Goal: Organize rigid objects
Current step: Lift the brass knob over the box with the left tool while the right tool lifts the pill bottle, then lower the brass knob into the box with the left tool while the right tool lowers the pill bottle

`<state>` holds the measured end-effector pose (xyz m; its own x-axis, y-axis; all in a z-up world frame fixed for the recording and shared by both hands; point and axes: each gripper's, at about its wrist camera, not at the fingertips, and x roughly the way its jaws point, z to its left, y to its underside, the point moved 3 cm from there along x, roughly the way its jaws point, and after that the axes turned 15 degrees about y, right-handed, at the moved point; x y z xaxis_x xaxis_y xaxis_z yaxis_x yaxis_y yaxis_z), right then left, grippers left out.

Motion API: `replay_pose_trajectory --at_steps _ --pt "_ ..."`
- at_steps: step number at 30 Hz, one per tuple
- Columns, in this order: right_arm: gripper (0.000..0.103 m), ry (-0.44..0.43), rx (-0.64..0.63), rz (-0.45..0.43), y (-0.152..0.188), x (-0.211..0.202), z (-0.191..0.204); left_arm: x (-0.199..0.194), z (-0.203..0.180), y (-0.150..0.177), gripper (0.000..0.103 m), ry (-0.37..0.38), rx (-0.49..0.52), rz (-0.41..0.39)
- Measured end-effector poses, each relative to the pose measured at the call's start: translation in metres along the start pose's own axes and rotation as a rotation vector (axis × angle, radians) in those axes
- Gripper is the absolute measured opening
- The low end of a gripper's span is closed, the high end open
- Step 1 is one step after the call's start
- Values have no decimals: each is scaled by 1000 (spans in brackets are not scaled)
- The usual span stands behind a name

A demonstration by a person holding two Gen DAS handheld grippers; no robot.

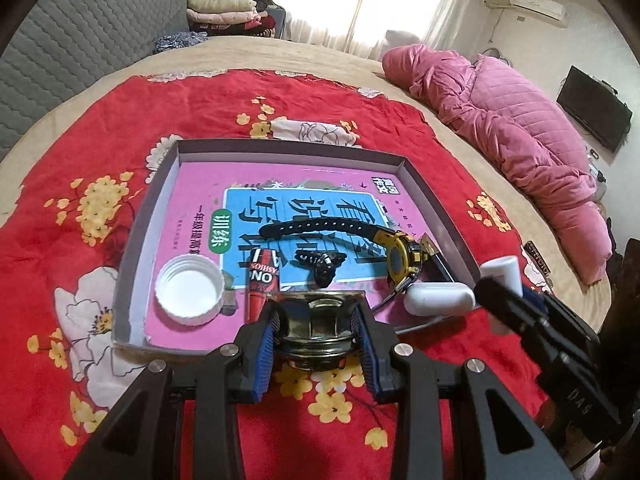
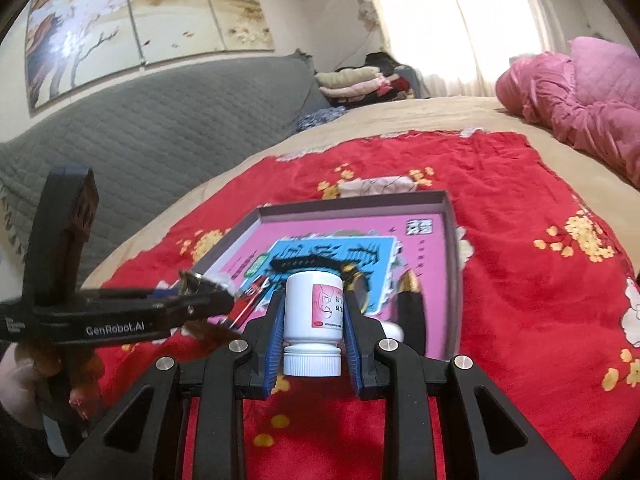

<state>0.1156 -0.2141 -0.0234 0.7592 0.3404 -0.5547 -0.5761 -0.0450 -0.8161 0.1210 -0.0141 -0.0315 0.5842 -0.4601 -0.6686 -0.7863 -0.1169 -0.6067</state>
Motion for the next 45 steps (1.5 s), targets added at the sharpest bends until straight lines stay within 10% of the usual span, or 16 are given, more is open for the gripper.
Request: replay_pose_trajectory --at_steps 45 --pt "28 180 23 5 -8 31 -39 45 0 -14 36 -37 11 50"
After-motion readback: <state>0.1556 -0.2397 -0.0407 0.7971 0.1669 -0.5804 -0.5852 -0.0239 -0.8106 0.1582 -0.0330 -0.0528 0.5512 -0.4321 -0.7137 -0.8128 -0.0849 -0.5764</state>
